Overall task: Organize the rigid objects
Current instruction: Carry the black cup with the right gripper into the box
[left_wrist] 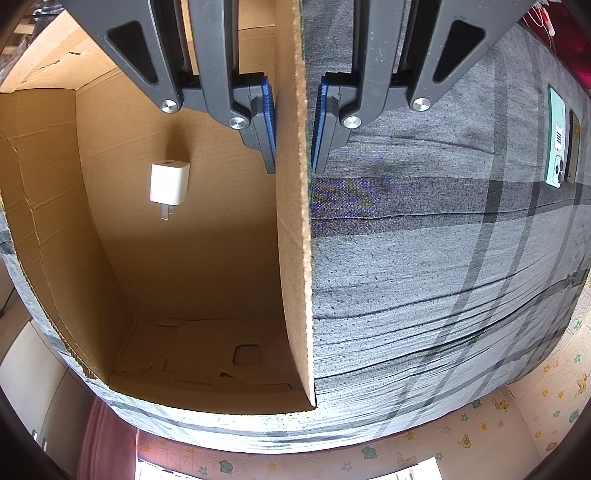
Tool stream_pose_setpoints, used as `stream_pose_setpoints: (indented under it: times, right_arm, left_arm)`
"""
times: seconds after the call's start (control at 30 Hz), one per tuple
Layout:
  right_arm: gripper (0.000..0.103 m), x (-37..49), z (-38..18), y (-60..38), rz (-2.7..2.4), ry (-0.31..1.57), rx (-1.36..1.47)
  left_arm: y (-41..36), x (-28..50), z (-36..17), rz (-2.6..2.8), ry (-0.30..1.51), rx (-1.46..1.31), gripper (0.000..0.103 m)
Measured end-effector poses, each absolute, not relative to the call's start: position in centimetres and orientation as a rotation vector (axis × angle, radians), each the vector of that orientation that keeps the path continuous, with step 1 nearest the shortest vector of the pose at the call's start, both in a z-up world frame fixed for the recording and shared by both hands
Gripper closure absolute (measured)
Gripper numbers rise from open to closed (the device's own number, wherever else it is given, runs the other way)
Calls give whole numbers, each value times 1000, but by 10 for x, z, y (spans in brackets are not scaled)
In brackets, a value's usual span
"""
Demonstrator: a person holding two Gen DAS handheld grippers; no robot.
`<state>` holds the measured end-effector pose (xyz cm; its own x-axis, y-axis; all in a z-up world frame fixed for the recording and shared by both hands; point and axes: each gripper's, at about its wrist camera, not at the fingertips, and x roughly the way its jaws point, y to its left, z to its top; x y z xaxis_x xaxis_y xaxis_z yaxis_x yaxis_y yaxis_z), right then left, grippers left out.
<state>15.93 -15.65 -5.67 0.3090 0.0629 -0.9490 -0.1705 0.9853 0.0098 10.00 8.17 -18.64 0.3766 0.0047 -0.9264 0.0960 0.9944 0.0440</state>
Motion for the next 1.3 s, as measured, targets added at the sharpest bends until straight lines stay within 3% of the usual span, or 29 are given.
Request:
stream_pose_setpoints:
  times: [0.57, 1.3]
  right_arm:
    - [51, 160, -79, -80, 280, 1278, -125]
    - [51, 164, -175, -39, 266, 1436, -112]
  left_arm:
    - [81, 100, -187, -59, 1183, 95, 83]
    - [81, 99, -186, -58, 1181, 99, 82]
